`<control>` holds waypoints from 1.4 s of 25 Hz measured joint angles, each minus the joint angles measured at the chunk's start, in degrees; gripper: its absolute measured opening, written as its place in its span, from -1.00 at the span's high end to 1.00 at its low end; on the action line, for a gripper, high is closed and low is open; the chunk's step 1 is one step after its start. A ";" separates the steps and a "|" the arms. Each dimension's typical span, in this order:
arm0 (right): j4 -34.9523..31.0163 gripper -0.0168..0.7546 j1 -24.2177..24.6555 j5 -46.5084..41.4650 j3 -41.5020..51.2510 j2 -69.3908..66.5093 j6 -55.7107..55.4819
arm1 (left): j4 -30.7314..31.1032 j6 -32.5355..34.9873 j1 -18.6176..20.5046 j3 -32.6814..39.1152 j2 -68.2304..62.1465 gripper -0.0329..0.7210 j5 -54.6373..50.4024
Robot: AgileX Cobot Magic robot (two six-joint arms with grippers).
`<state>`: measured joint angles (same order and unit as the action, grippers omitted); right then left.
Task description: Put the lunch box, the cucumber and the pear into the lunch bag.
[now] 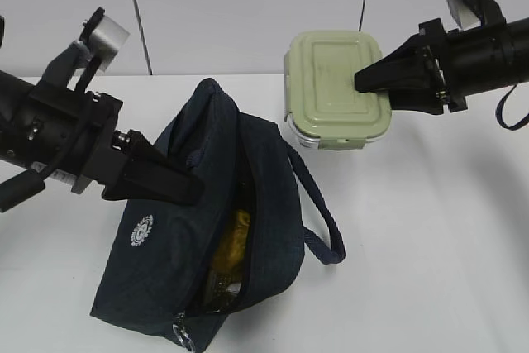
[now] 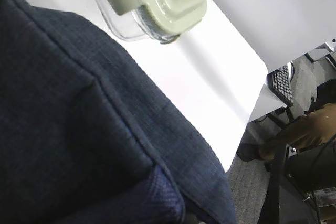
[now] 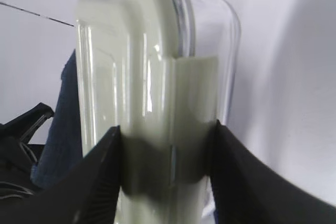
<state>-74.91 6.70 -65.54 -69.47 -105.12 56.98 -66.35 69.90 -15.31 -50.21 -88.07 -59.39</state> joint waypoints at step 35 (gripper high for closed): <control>9.74 0.00 -13.19 -1.44 5.84 8.94 -12.22 | 0.00 0.00 0.00 0.00 0.00 0.95 1.93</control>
<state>-65.17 -6.50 -66.98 -63.64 -96.17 44.76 -66.35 69.90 -15.31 -50.21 -88.07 -57.46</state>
